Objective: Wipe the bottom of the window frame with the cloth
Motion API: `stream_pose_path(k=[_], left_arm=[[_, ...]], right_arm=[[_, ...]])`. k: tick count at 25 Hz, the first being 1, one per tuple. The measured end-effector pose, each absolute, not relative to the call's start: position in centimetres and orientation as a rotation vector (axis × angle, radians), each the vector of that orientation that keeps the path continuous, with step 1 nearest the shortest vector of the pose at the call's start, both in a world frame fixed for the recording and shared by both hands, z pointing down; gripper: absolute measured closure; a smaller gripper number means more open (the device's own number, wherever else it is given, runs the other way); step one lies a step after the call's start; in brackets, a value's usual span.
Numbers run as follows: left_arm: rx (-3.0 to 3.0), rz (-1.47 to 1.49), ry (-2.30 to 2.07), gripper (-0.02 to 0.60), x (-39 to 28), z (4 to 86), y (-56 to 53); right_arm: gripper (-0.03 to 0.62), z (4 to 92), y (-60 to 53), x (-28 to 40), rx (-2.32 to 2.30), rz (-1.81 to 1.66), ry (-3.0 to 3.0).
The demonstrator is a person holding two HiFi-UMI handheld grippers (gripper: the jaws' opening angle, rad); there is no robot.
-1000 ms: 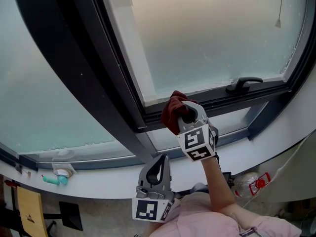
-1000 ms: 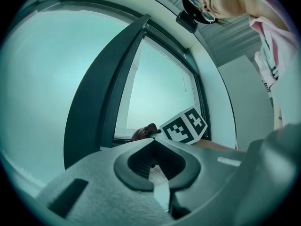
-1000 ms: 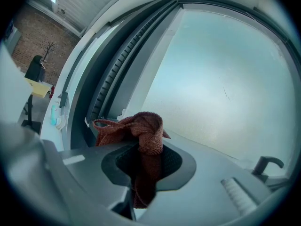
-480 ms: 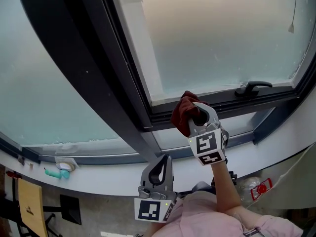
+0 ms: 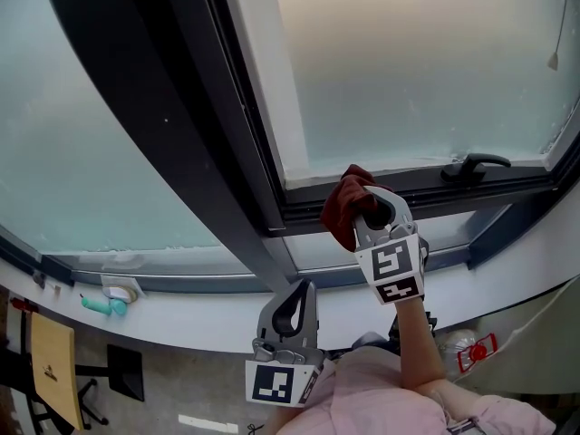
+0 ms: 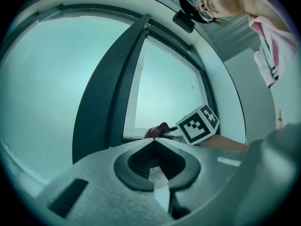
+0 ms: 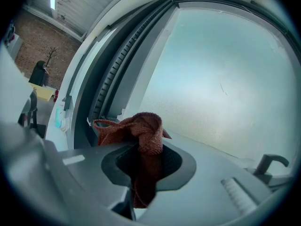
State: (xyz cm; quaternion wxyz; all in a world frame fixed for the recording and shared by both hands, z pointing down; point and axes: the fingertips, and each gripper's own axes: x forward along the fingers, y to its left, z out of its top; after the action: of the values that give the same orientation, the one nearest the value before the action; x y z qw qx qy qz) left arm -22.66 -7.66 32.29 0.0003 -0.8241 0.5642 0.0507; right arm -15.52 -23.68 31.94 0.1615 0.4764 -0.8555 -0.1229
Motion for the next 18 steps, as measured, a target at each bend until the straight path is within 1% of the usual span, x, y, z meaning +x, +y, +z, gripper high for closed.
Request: stream_pose_path(k=[18], left_arm=[[-2.603,0.145,1.778,0.586,-23.3,32.6,-7.2]], right_arm=[[0.533,31.8,-24.1,-13.9,1.436,-0.321,-2.413]])
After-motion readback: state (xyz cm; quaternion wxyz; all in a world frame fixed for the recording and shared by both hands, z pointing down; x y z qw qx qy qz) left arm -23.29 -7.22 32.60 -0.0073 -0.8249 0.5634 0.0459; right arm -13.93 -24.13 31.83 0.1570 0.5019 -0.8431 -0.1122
